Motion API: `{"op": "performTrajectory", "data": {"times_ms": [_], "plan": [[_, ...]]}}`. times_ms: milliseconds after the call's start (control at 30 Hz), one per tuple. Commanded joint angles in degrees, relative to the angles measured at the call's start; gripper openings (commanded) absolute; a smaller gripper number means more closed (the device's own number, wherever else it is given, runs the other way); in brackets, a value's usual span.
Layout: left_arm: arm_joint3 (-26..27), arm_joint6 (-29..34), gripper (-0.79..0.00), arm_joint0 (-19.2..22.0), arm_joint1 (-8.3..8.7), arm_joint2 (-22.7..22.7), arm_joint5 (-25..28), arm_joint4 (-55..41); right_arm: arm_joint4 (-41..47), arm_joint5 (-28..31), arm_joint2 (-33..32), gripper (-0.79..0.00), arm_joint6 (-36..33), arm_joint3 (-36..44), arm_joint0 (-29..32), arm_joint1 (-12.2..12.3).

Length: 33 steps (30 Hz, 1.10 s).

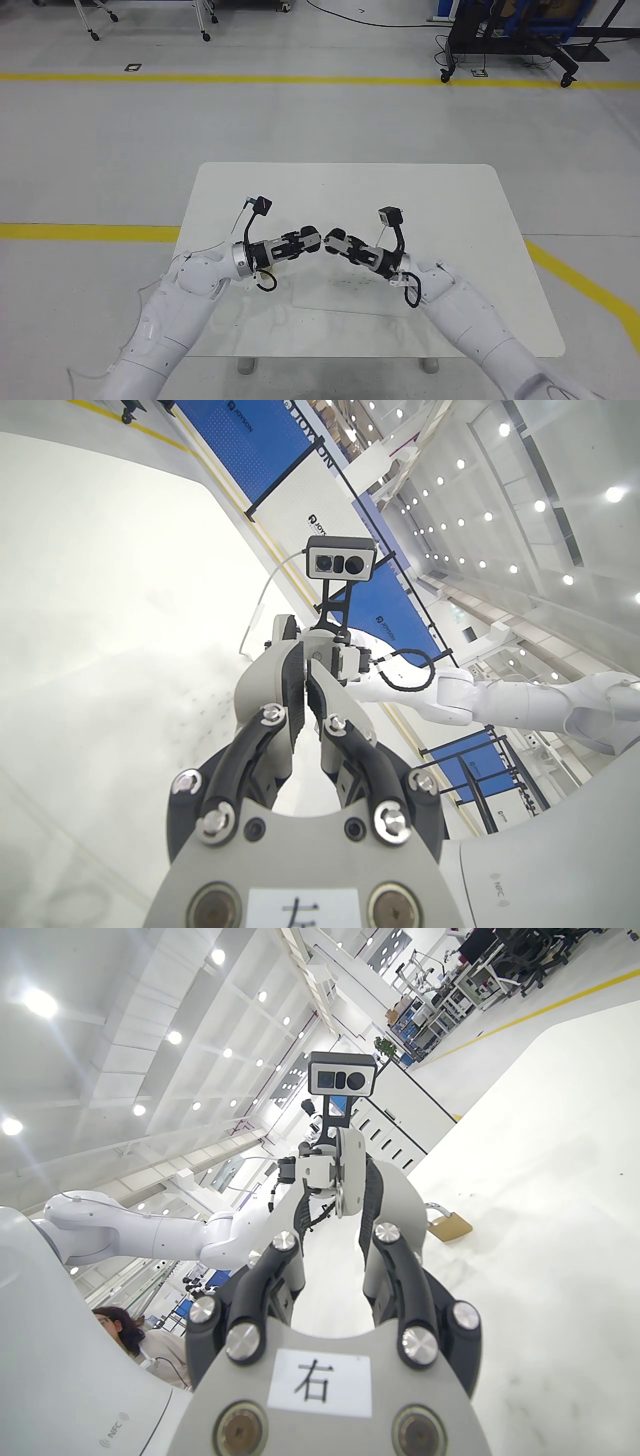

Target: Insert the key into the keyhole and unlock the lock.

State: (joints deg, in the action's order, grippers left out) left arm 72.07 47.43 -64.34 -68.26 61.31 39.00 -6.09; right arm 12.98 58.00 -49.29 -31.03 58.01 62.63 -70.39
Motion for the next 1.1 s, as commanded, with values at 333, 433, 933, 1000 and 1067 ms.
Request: {"op": "performTrajectory", "data": {"times_ms": [333,433,933,1000,1067], "plan": [[-0.15,-0.11,-0.785,0.29,0.17,-0.59,0.27,0.27,0.87,0.0,-0.1,-0.785,-1.91,-1.8,-0.76,-1.1],[-0.32,-2.14,-0.028,0.33,0.15,-0.39,-0.44,0.67,1.19,0.0,-0.36,-0.785,-2.43,-1.89,-0.74,-1.27],[2.65,-11.87,0.0,-1.07,1.42,5.91,-2.07,8.16,-13.89,0.0,-18.13,-0.785,4.74,11.59,9.76,2.7],[2.65,-11.87,0.0,-1.07,1.42,5.91,-2.07,8.16,-13.89,0.0,-18.13,-0.785,4.74,11.59,9.76,2.7],[2.65,-11.87,0.0,-1.07,1.42,5.91,-2.07,8.16,-13.89,0.0,-18.13,-0.785,4.74,11.59,9.76,2.7]]}}
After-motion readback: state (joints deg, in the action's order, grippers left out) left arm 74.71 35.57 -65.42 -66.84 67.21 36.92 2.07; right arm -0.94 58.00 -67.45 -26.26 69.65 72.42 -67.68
